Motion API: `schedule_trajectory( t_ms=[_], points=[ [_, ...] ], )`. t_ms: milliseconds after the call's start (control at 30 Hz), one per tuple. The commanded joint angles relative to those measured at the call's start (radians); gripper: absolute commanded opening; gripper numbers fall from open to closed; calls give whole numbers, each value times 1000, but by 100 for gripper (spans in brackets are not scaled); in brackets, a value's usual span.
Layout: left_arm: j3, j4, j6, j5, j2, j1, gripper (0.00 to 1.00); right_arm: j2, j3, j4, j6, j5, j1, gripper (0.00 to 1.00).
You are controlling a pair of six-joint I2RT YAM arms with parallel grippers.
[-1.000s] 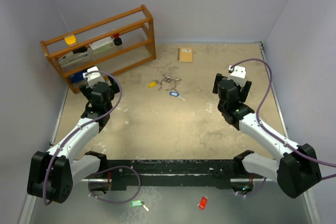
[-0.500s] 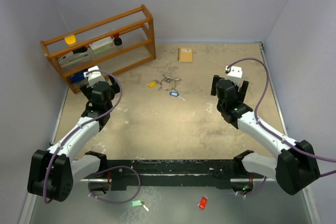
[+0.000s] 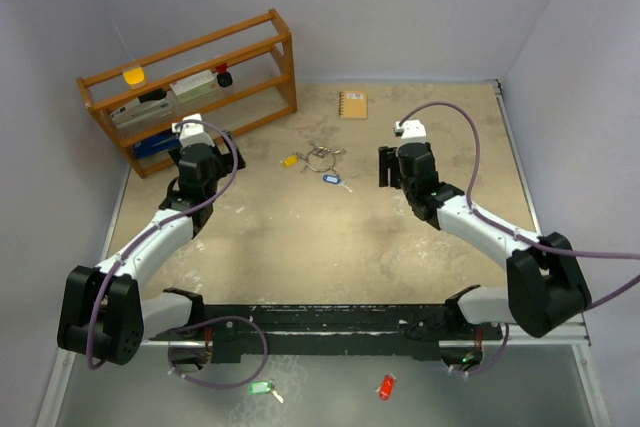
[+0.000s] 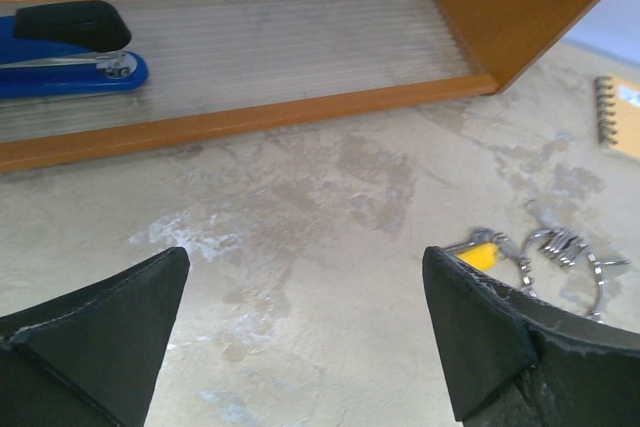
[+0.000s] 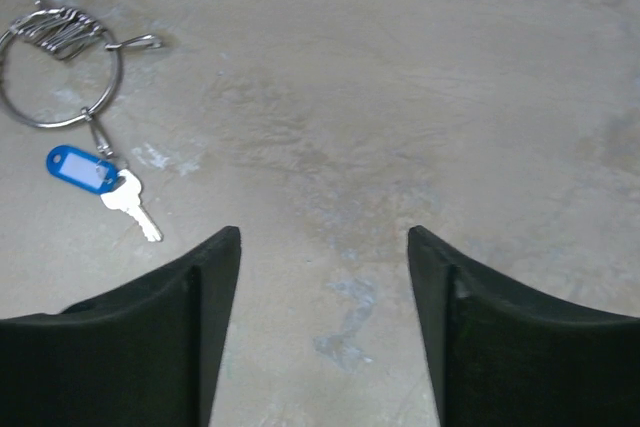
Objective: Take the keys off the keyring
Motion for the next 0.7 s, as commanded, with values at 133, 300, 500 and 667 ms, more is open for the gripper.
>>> schedule_trajectory(
  t_ms=[133, 300, 500, 667],
  points=[
    [-23, 83, -46, 56, -35, -1, 82, 232, 127, 123, -5, -242, 44, 55],
    [-33, 50, -45, 19, -54, 0, 72, 383, 246, 123, -27, -258, 108, 52],
    [-40, 11, -37, -38, -83, 1, 47, 476, 334, 153, -41, -256, 123, 46],
    [-56, 31, -49, -30, -105, 1, 41, 522, 395, 147, -35, -279, 123, 39]
  ],
)
